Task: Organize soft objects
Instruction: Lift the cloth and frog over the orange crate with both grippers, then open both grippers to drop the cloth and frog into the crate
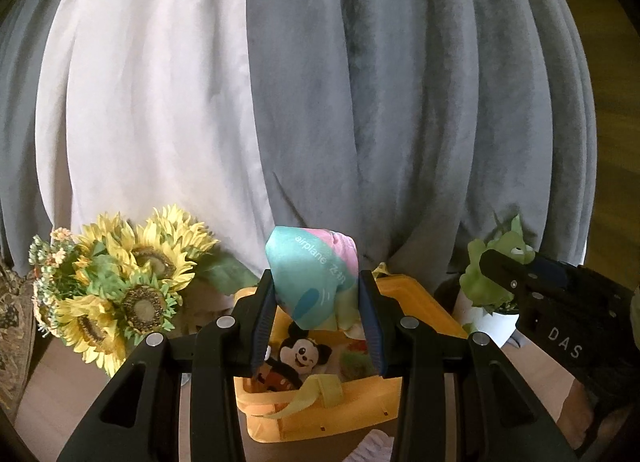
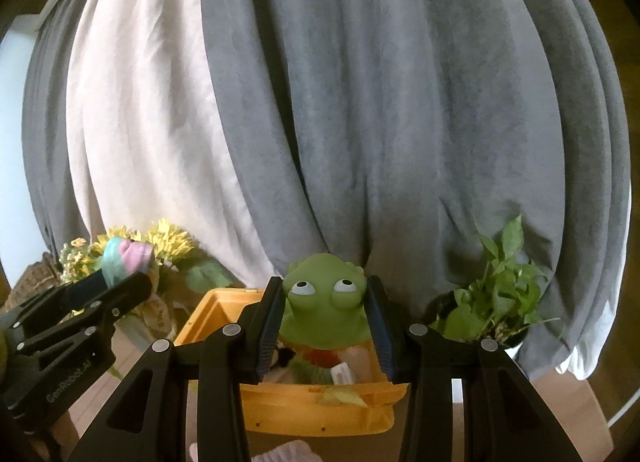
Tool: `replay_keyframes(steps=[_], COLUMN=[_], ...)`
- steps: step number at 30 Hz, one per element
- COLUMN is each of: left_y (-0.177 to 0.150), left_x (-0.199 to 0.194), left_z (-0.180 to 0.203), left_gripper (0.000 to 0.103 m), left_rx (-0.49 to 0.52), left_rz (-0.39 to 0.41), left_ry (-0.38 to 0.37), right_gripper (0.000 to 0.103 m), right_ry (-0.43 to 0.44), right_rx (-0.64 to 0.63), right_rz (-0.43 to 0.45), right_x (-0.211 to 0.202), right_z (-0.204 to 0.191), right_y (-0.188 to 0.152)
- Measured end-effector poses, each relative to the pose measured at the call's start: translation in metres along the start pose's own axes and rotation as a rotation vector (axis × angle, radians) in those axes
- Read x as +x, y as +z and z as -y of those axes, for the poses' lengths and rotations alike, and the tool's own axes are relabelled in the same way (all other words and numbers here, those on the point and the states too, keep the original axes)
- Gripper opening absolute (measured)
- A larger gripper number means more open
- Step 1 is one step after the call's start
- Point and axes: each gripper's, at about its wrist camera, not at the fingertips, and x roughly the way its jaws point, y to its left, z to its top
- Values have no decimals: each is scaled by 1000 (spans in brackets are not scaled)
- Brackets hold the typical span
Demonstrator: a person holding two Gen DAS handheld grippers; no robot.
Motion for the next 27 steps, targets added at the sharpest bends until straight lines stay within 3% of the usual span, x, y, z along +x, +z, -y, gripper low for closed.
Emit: replay_keyframes(steps=[17, 27], left_y=[-20, -42], left_x=[80, 121], left_z=[-11, -10], left_gripper=[39, 39], left_rx=[-10, 15], left_rz=[-131, -221], left_ry=[11, 6], right_gripper=[42, 42], right_ry=[-9, -10], right_rx=[19, 36], right_rz=[-102, -213], right_x=[80, 128], right_z=[12, 24], right_y=[-9, -32])
